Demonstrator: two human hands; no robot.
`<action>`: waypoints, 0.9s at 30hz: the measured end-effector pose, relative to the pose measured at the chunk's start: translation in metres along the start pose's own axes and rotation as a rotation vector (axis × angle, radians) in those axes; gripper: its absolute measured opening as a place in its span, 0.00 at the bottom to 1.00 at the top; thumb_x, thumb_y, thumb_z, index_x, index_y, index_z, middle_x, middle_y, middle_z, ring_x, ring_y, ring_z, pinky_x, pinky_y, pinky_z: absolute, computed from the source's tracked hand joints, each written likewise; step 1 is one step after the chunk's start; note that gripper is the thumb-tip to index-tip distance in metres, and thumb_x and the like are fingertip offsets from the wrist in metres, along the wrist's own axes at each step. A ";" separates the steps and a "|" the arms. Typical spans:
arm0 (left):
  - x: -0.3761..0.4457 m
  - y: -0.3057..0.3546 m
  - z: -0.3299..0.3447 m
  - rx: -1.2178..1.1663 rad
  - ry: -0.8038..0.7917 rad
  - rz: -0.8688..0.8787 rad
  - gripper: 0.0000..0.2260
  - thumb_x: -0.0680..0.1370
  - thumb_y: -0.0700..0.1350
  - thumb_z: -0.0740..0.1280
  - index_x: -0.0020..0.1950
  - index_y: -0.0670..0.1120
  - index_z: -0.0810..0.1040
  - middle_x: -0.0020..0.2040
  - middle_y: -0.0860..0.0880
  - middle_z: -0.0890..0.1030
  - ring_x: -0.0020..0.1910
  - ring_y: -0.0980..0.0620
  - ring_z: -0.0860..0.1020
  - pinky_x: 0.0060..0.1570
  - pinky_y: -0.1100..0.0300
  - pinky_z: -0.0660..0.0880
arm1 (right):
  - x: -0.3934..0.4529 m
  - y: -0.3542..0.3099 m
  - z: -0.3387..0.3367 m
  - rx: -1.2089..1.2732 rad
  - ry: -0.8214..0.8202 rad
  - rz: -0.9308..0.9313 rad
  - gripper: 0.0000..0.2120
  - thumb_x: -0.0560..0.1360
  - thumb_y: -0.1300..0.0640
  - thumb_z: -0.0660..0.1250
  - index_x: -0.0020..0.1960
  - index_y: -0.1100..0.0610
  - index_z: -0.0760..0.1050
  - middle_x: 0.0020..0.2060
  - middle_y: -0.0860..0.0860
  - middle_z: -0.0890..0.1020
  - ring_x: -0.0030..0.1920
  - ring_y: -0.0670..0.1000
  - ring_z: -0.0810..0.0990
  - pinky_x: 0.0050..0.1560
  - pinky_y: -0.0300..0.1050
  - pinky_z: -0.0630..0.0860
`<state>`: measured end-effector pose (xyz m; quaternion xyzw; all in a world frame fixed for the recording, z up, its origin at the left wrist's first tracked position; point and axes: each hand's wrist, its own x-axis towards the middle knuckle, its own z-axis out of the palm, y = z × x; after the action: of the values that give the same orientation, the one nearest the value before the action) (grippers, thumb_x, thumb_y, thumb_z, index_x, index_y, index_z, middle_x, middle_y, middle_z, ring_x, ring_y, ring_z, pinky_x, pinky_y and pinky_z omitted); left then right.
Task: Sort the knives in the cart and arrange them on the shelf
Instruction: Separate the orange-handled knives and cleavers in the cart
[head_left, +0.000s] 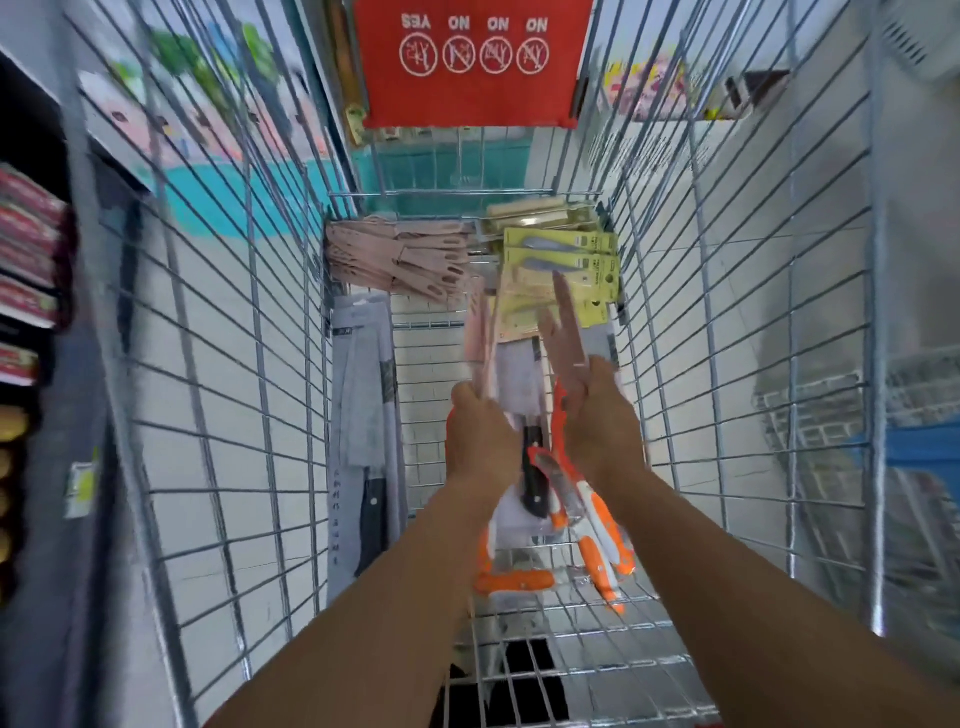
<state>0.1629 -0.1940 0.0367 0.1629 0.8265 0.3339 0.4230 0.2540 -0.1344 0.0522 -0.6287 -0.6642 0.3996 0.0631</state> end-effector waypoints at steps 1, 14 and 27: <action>0.000 0.002 -0.005 -0.024 -0.003 -0.005 0.05 0.83 0.44 0.52 0.54 0.44 0.64 0.42 0.45 0.73 0.40 0.44 0.73 0.39 0.52 0.70 | 0.002 -0.008 0.002 0.033 -0.018 -0.005 0.10 0.81 0.58 0.55 0.61 0.54 0.66 0.45 0.51 0.75 0.44 0.56 0.75 0.35 0.43 0.67; 0.055 0.042 -0.042 -0.348 0.137 -0.160 0.13 0.83 0.47 0.52 0.58 0.41 0.71 0.49 0.45 0.77 0.47 0.44 0.75 0.37 0.59 0.68 | 0.064 -0.107 0.039 -0.114 -0.362 -0.247 0.09 0.81 0.61 0.53 0.57 0.58 0.70 0.50 0.57 0.77 0.47 0.57 0.76 0.48 0.50 0.72; 0.175 0.075 -0.040 -0.619 0.317 -0.415 0.19 0.83 0.52 0.53 0.59 0.40 0.76 0.56 0.41 0.79 0.54 0.42 0.77 0.54 0.54 0.74 | 0.205 -0.152 0.091 -0.751 -0.344 -0.677 0.19 0.77 0.50 0.62 0.66 0.51 0.64 0.54 0.58 0.75 0.54 0.60 0.76 0.53 0.54 0.75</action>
<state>0.0269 -0.0597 0.0017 -0.1961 0.7571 0.4956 0.3777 0.0402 0.0223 -0.0021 -0.2840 -0.9279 0.1889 -0.1507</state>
